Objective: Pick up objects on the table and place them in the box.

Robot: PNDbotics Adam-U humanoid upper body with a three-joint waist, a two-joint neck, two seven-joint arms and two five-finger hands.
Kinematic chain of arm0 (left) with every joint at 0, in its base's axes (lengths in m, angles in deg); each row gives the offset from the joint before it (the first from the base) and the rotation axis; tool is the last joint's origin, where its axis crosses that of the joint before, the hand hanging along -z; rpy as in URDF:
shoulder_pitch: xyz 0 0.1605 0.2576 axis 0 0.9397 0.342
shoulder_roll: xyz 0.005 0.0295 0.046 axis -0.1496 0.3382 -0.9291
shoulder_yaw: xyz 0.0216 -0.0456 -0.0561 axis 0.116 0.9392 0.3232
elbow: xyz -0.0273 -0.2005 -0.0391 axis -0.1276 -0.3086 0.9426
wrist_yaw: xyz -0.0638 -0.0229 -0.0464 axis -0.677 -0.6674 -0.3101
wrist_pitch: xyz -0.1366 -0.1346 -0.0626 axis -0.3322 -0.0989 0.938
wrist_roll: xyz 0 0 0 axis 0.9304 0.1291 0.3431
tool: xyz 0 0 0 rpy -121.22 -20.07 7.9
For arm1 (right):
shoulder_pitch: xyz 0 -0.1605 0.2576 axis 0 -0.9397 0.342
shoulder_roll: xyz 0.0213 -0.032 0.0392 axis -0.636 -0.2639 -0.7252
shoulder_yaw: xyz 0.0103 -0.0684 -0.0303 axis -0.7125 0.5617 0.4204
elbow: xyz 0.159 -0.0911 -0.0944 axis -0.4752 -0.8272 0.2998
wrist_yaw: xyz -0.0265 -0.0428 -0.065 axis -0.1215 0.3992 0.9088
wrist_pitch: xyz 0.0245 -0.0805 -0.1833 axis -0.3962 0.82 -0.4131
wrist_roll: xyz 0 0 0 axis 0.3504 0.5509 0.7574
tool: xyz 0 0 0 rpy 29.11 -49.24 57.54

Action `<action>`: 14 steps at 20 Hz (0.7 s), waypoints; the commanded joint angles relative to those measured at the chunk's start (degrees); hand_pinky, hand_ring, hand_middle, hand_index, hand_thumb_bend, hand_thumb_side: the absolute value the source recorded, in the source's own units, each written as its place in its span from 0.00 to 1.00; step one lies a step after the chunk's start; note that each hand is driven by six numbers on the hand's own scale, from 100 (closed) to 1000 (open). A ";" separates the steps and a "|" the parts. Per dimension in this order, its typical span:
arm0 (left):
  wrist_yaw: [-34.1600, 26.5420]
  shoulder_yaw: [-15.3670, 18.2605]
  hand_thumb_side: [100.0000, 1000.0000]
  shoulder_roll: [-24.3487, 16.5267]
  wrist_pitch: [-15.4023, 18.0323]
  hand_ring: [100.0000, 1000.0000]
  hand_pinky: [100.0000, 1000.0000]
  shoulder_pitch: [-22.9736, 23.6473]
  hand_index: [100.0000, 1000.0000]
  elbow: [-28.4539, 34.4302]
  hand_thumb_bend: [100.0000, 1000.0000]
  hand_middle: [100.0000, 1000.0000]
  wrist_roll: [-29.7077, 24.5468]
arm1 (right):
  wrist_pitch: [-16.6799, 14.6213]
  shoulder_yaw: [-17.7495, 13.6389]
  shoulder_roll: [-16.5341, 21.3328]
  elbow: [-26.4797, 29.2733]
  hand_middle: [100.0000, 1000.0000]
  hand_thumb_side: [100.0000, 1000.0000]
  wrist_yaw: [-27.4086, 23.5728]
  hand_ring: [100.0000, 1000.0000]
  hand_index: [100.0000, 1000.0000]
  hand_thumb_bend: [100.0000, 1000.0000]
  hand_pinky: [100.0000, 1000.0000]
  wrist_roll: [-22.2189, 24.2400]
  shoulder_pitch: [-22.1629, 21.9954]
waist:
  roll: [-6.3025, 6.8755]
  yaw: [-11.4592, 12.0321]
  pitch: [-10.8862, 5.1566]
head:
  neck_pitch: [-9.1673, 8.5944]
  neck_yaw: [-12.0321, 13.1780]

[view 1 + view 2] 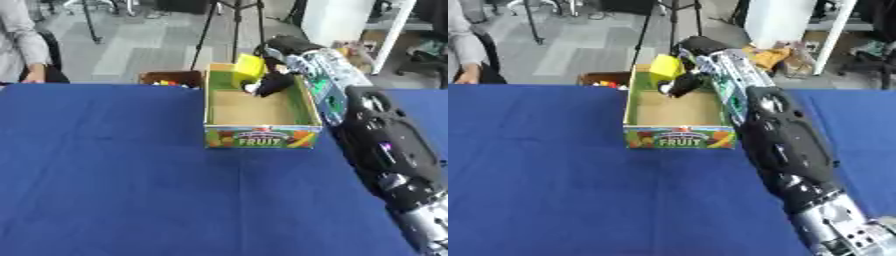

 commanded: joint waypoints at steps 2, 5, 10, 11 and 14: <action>-0.25 -0.15 1.00 -0.26 0.07 0.64 0.57 -0.79 0.99 1.05 0.14 0.83 -0.43 | 2.56 -2.40 -1.20 -1.62 0.28 0.45 2.16 0.64 0.42 0.00 0.77 -2.14 1.42 | 0.25 0.36 -0.78 | -1.20 -0.52; -0.28 -0.20 1.00 -0.07 0.06 0.64 0.57 -0.86 0.99 1.05 0.13 0.83 -0.56 | 4.72 -3.97 -2.37 -2.76 0.28 0.45 3.19 0.63 0.42 0.00 0.77 -3.73 1.11 | 0.32 0.70 -0.50 | -1.47 -0.82; -0.25 -0.24 1.00 0.13 0.08 0.64 0.57 -0.95 0.99 1.05 0.13 0.83 -0.74 | 7.83 -6.10 -3.16 -3.69 0.27 0.46 4.00 0.63 0.42 0.00 0.78 -5.86 1.17 | 0.33 1.05 -0.06 | -1.70 -1.13; -0.25 -0.27 1.00 0.16 0.06 0.64 0.57 -0.98 0.99 1.05 0.13 0.83 -0.80 | 8.42 -6.42 -3.24 -3.90 0.27 0.46 4.18 0.63 0.42 0.00 0.78 -6.17 1.23 | 0.30 1.06 0.00 | -1.74 -1.16; -0.26 -0.29 1.00 0.20 0.07 0.64 0.57 -1.09 0.99 1.05 0.13 0.83 -0.88 | 10.42 -7.38 -3.53 -4.55 0.27 0.46 4.79 0.63 0.42 0.00 0.78 -7.08 1.21 | 0.30 1.15 0.14 | -1.93 -1.30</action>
